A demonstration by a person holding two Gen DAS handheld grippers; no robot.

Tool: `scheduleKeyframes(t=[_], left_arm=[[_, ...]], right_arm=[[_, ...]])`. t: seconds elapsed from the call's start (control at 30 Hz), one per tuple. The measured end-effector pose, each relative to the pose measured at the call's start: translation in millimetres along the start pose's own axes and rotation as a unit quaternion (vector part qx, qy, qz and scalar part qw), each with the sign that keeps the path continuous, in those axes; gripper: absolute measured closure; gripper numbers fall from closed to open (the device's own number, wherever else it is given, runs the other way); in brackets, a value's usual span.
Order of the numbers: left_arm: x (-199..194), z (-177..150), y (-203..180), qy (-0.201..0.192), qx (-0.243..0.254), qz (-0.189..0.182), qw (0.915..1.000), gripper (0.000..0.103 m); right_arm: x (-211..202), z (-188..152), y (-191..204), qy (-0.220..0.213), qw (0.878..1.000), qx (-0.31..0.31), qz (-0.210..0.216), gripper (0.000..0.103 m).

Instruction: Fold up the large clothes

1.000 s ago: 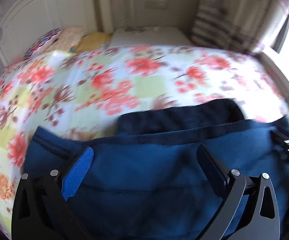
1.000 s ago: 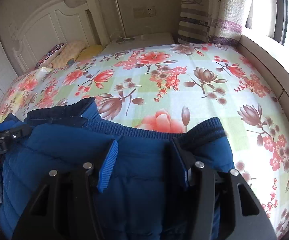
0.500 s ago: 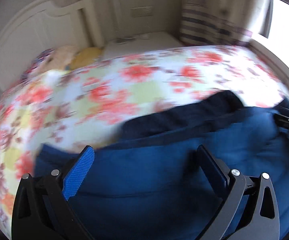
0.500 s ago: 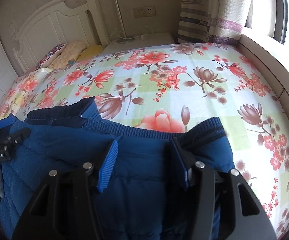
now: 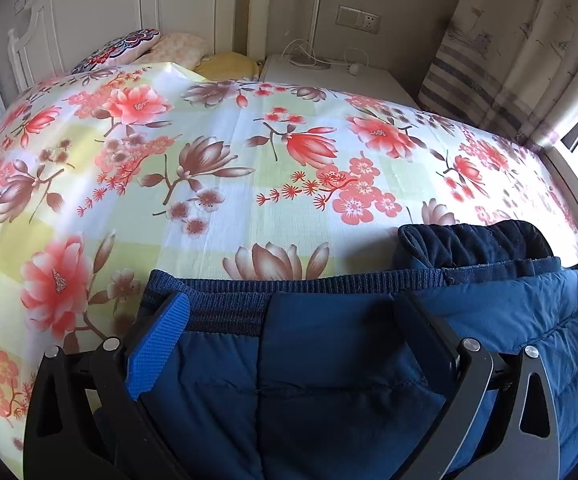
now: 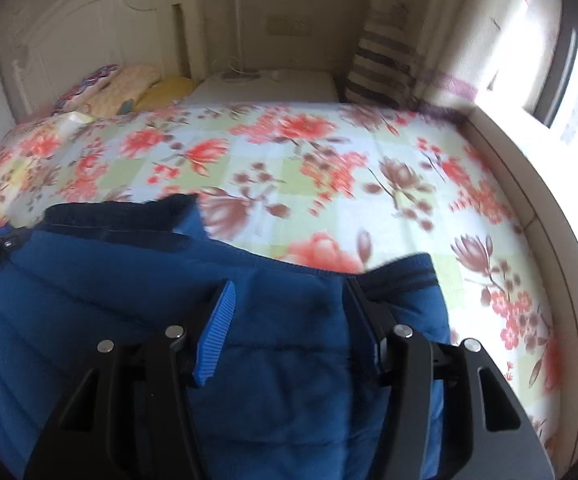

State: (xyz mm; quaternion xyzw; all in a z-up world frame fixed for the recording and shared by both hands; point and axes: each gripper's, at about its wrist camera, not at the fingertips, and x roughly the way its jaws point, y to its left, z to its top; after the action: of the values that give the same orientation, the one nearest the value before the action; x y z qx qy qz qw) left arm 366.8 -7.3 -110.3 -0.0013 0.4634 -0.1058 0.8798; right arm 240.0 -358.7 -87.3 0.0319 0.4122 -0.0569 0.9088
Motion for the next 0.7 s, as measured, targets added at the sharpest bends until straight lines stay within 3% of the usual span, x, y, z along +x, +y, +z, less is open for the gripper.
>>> scheduleKeyframes(t=[0.07,0.17,0.2,0.27,0.3,0.4,0.53,0.63,0.67,0.7], left_arm=[[0,0,-2,-0.001,0.004,0.006,1.0,0.004],[0,0,-2,-0.001,0.004,0.005,1.0,0.004],[0,0,-2,-0.001,0.004,0.004,1.0,0.004],[-1,-1,0,-0.003,-0.004,-0.004,1.0,0.004],[-1,-1,2,-0.003,-0.007,-0.007,1.0,0.004],[-1,0,1,-0.003,-0.005,-0.006,1.0,0.004],[-1,-1,3,-0.006,-0.006,-0.007,0.9999,0.004],[-1,-1,3,-0.005,-0.005,-0.006,1.0,0.004],[-1,-1,3,-0.005,-0.004,-0.005,1.0,0.004],[-1,-1,2,-0.005,-0.003,-0.004,1.0,0.004]], right_arm=[[-20,2,47,-0.025,0.997,-0.055,0.04,0.046],[-24,-4,118,-0.018,0.986,-0.138,0.094,0.035],[-18,-10,139,-0.009,0.981,-0.169,0.097,0.033],[1,-24,170,0.011,0.97,-0.232,0.064,0.032],[5,-26,173,0.008,0.97,-0.235,0.059,0.031],[4,-21,142,0.021,0.98,-0.169,0.107,0.031],[-12,-20,56,-0.002,0.996,-0.074,0.04,0.03],[-10,-33,-19,0.007,1.0,0.011,0.001,0.029],[-8,-38,-34,0.008,0.999,0.031,0.011,0.029],[-3,-43,-54,0.01,0.996,0.07,0.053,0.029]])
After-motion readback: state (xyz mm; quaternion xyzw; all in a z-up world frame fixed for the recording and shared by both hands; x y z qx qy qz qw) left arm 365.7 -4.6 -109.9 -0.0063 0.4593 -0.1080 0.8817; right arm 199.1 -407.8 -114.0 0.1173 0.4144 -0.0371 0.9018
